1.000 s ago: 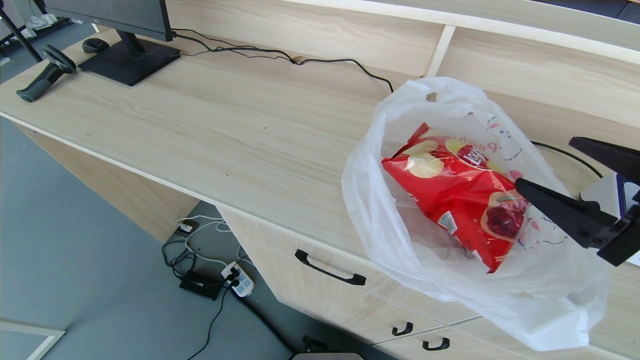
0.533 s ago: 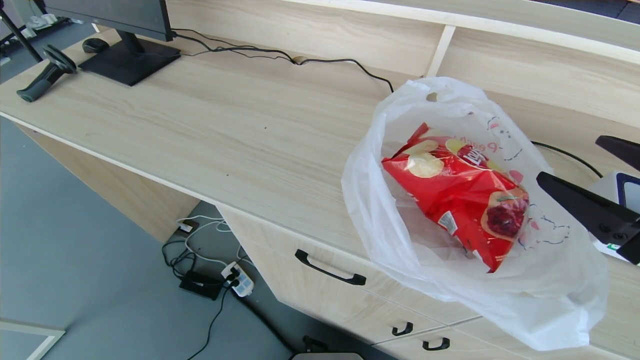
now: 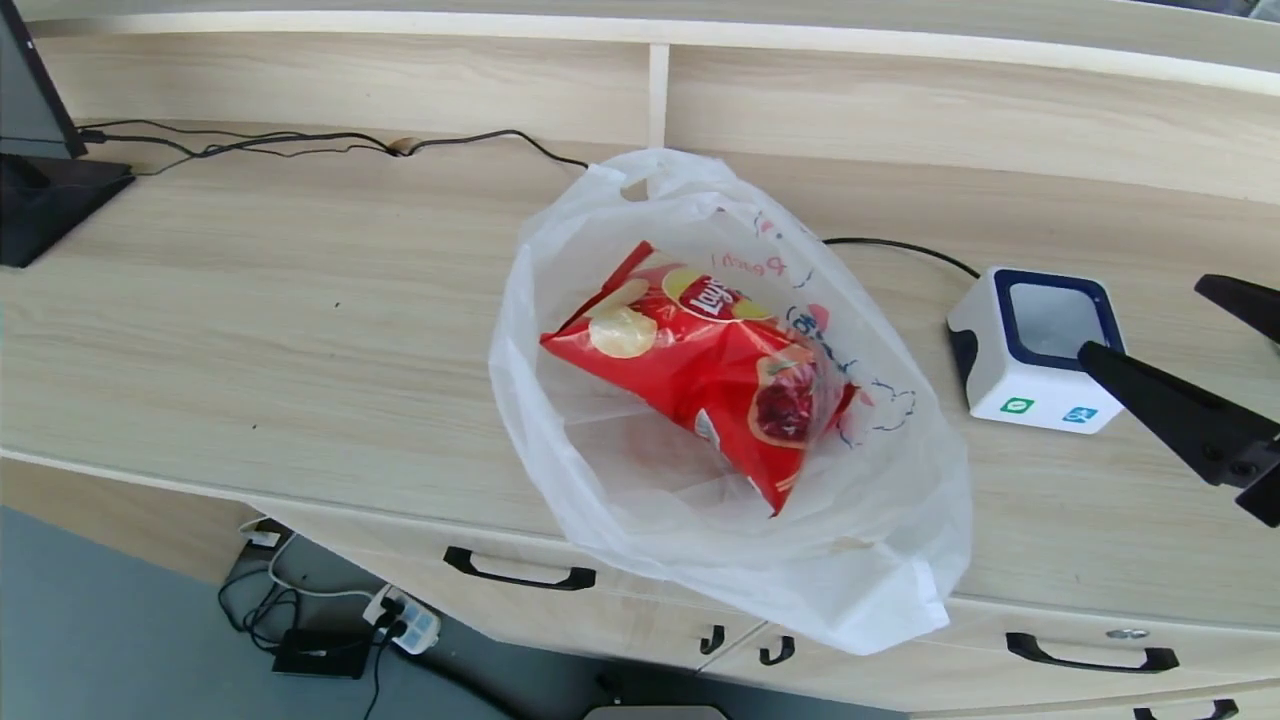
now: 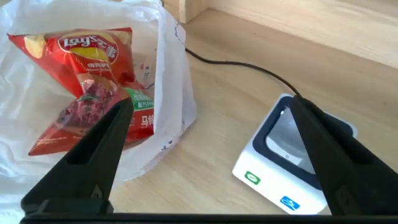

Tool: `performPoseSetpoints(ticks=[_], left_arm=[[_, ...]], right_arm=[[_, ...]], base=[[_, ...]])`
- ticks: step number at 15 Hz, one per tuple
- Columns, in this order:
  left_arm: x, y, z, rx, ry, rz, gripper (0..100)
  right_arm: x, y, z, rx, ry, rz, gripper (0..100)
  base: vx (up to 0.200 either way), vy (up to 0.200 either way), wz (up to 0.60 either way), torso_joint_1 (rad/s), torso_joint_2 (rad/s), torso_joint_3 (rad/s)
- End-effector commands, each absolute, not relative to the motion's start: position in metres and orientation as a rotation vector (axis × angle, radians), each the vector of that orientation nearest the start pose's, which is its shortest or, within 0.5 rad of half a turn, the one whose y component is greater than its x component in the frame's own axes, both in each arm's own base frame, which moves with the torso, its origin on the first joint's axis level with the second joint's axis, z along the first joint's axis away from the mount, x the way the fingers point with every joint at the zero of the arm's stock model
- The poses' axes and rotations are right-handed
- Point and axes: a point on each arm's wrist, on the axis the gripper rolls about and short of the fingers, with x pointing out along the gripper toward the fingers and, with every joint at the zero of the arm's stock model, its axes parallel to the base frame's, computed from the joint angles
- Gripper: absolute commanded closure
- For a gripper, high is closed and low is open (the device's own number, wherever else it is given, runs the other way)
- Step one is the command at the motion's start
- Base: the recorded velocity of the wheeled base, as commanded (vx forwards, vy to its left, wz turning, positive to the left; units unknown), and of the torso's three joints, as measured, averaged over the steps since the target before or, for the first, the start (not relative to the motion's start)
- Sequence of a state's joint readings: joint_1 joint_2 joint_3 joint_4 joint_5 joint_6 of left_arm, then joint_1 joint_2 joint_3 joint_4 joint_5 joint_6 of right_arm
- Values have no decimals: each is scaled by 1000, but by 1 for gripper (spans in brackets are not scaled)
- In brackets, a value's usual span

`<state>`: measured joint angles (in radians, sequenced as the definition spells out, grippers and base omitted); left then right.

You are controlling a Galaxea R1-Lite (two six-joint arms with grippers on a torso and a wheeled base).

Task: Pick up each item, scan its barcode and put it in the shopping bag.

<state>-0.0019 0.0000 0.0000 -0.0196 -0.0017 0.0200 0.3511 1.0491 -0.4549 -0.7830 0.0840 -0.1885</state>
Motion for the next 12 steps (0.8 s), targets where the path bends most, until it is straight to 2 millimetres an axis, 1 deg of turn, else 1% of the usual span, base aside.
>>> performPoseSetpoints(ticks=[1, 4, 6, 7, 8, 10, 12], left_arm=[[-23, 0, 78, 20, -18, -3, 0], [-23, 0, 78, 20, -18, -3, 0], [-23, 0, 78, 20, -18, -3, 0], [-23, 0, 78, 20, -18, -3, 0], [-23, 0, 78, 20, -18, -3, 0], [-23, 0, 78, 20, -18, -3, 0], [-23, 0, 78, 20, -18, -3, 0]], right_arm=[[130, 50, 243, -160, -224, 416, 0], [129, 50, 241, -145, -214, 427, 0], [132, 51, 245, -118, -217, 425, 0], [129, 50, 241, -33, -194, 437, 0], [124, 48, 240, -3, -190, 439, 0], [119, 47, 234, 27, -174, 475, 0], [114, 45, 224, 25, -147, 488, 0]], base=[[0, 0, -600, 12, 2, -7], [0, 0, -600, -2, 1, 2], [0, 0, 0, 0, 0, 0], [0, 0, 0, 0, 0, 0], [0, 0, 0, 0, 0, 0], [0, 0, 0, 0, 0, 0], [0, 0, 0, 0, 0, 0]])
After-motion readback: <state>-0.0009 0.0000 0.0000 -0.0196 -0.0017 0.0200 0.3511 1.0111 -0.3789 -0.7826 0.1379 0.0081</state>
